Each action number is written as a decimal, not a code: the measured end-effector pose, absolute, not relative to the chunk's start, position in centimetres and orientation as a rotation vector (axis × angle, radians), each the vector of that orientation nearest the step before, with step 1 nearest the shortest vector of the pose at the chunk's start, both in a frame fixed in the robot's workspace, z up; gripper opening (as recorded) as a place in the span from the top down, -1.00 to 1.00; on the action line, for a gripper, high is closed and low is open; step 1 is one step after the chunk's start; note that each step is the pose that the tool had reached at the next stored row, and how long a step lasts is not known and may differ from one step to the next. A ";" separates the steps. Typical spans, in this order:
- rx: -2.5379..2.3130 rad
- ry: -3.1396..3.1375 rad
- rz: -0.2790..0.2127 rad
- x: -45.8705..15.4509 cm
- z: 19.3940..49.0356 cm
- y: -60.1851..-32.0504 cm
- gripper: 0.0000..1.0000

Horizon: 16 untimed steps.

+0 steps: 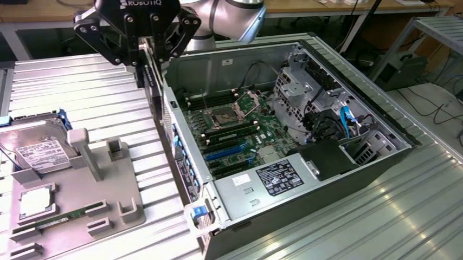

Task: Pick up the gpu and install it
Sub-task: 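Pick up the gpu and move the gpu toward the slot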

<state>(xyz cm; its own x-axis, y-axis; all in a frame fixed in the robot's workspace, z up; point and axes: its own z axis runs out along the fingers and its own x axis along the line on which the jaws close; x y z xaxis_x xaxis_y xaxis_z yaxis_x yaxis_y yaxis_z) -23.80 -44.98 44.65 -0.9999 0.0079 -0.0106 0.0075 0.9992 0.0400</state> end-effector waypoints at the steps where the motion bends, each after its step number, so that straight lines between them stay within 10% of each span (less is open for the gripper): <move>1: 0.012 3.130 0.063 -23.0 44.6 -45.0 0.44; 16: -0.086 3.132 0.008 -19.3 44.2 -44.6 0.44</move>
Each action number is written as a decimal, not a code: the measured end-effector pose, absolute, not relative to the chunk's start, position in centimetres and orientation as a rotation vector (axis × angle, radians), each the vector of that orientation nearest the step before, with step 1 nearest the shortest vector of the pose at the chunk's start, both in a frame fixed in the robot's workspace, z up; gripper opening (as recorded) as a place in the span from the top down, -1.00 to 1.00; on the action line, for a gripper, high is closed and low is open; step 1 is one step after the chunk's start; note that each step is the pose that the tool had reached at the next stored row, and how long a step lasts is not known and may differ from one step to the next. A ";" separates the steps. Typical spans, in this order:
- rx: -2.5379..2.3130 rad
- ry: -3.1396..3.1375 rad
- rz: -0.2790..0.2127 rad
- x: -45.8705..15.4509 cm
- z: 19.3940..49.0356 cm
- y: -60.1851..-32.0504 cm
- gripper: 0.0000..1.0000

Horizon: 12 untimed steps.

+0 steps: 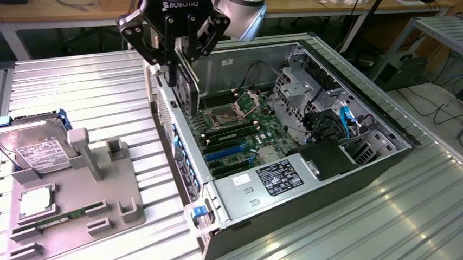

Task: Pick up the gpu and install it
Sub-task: 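Pick up the gpu and move the gpu toward the slot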

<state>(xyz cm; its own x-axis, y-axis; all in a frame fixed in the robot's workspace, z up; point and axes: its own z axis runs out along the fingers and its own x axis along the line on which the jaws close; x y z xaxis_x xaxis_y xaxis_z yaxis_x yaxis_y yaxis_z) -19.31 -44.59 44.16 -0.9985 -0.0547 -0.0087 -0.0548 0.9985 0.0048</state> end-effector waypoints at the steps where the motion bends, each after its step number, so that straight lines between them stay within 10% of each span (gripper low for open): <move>1: -0.086 3.132 0.008 -19.1 44.2 -44.6 0.44; 12: -0.086 3.132 0.008 -15.5 44.0 -44.6 0.44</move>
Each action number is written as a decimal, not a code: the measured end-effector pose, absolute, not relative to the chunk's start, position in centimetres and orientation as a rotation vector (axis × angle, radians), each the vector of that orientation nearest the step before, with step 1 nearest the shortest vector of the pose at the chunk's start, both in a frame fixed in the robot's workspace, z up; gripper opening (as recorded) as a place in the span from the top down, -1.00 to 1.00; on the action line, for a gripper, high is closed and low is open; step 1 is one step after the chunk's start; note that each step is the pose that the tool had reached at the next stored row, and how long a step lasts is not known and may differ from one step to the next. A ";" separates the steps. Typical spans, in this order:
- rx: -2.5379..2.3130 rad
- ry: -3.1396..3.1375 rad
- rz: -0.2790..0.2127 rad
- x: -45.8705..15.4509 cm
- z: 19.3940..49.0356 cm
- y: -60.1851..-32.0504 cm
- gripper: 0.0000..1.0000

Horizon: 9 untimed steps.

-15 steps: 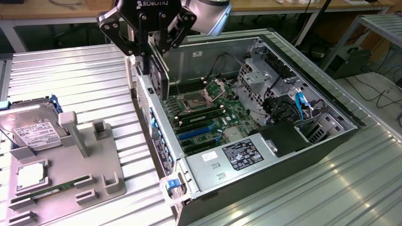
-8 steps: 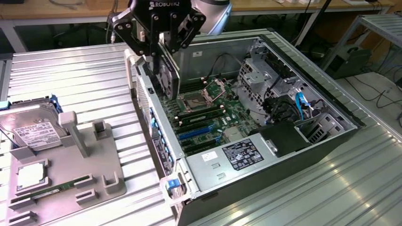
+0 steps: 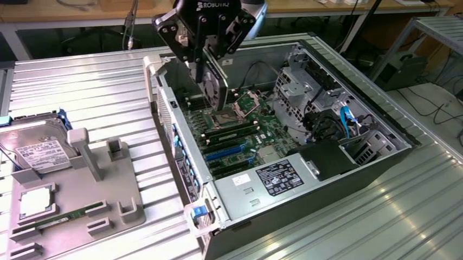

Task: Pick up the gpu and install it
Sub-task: 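Pick up the gpu and move the gpu toward the slot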

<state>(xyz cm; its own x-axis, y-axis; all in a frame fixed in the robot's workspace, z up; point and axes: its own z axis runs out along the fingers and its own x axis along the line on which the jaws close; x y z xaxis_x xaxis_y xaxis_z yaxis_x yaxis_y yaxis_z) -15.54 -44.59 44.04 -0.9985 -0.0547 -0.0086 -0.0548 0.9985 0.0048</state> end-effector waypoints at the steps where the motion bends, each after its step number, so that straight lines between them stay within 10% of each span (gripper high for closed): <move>1: -0.086 3.132 0.008 -15.3 44.0 -44.6 0.44; 9: -0.086 3.132 0.008 -13.1 44.0 -44.6 0.44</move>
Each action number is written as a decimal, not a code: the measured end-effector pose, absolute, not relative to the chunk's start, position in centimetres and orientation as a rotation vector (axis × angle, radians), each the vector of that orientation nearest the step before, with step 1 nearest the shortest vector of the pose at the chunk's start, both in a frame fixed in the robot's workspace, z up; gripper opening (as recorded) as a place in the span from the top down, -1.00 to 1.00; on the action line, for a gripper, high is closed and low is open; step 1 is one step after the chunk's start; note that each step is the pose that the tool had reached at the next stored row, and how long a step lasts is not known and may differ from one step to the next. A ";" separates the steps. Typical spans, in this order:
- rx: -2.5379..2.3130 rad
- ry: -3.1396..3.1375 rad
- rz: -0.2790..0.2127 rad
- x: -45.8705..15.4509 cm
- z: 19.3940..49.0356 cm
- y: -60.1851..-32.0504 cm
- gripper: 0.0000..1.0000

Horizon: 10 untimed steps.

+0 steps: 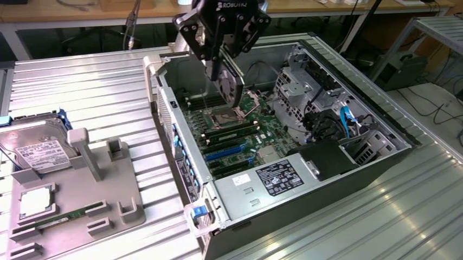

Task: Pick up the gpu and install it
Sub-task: 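Pick up the gpu and move the gpu toward the slot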

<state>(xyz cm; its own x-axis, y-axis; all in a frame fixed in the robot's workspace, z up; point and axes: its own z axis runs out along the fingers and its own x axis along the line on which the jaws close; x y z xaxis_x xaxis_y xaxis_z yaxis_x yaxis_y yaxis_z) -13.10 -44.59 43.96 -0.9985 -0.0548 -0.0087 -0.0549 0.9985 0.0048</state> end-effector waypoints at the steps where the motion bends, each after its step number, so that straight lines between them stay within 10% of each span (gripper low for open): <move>1: -0.086 3.132 0.008 -12.8 44.0 -44.6 0.44; 10: -0.086 3.132 0.008 -10.6 43.9 -44.6 0.44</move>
<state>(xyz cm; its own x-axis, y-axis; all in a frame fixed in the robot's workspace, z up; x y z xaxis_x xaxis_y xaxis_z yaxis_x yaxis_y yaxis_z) -10.62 -44.59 43.89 -0.9985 -0.0548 -0.0086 -0.0548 0.9985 0.0047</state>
